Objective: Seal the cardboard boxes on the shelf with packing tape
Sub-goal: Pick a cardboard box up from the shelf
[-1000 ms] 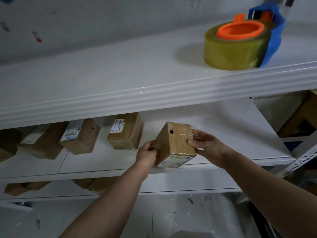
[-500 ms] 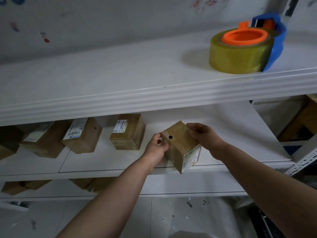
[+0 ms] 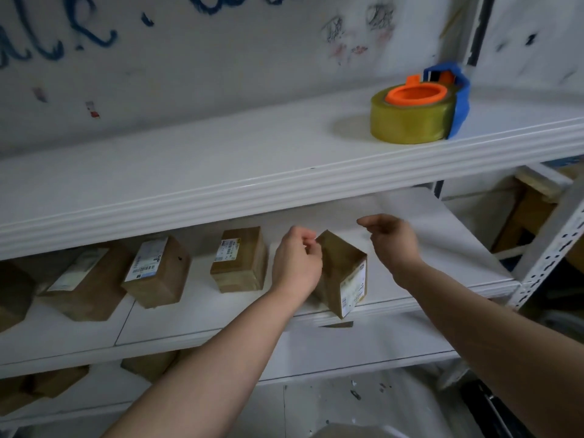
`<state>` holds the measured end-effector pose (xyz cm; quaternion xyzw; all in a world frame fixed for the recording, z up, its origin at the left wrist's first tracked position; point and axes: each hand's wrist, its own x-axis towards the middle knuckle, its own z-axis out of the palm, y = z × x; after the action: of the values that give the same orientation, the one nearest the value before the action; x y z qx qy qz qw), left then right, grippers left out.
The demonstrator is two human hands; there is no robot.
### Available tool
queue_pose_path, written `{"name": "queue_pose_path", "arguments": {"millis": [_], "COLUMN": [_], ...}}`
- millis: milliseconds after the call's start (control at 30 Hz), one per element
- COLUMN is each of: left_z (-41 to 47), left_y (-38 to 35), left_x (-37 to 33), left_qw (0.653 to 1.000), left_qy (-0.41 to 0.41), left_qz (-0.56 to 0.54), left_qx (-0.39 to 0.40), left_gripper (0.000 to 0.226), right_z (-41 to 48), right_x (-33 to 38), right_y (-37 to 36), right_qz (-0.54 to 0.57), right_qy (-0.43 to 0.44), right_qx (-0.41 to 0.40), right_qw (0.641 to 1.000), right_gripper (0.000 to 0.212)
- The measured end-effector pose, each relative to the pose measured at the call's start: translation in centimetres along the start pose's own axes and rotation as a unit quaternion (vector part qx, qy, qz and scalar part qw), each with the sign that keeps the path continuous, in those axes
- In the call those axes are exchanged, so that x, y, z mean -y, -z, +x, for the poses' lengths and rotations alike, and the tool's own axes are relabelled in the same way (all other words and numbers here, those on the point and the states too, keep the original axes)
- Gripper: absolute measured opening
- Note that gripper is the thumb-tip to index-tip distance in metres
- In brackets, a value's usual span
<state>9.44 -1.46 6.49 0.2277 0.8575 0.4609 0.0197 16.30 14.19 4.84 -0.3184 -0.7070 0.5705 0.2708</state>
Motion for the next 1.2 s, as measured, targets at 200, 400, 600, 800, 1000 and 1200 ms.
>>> {"name": "queue_pose_path", "arguments": {"millis": [200,400,600,800,1000,1200], "left_z": [-2.1,-0.3,3.5,6.0,6.8,3.9], "left_y": [3.2,4.3,1.8,-2.9,-5.4,-0.4], "left_x": [-7.2,-13.4,-20.4,-25.6,-26.4,-24.5], "left_qw": [0.966,0.940,0.946,0.939,0.927,0.958], "left_qy": [-0.230,-0.320,-0.315,-0.241,-0.182,-0.207], "left_qz": [-0.113,-0.115,0.077,0.242,0.326,0.196], "left_qx": [0.036,0.008,-0.017,0.040,0.032,0.035], "left_gripper": [0.011,0.017,0.021,0.064,0.052,0.064], "right_z": [-4.0,-6.1,-5.1,-2.7,-1.7,-2.7], "right_x": [3.5,6.7,7.8,7.3,6.2,6.0], "right_y": [1.4,5.3,9.5,13.7,15.7,14.5], "right_qz": [0.035,0.045,0.048,0.030,0.025,0.060], "right_qy": [0.082,0.165,0.158,0.129,0.117,0.086], "right_qx": [-0.072,-0.139,-0.166,-0.149,-0.113,-0.058], "right_qw": [0.993,0.975,0.972,0.980,0.986,0.993], "right_gripper": [0.046,0.046,0.046,0.043,0.043,0.041]}}
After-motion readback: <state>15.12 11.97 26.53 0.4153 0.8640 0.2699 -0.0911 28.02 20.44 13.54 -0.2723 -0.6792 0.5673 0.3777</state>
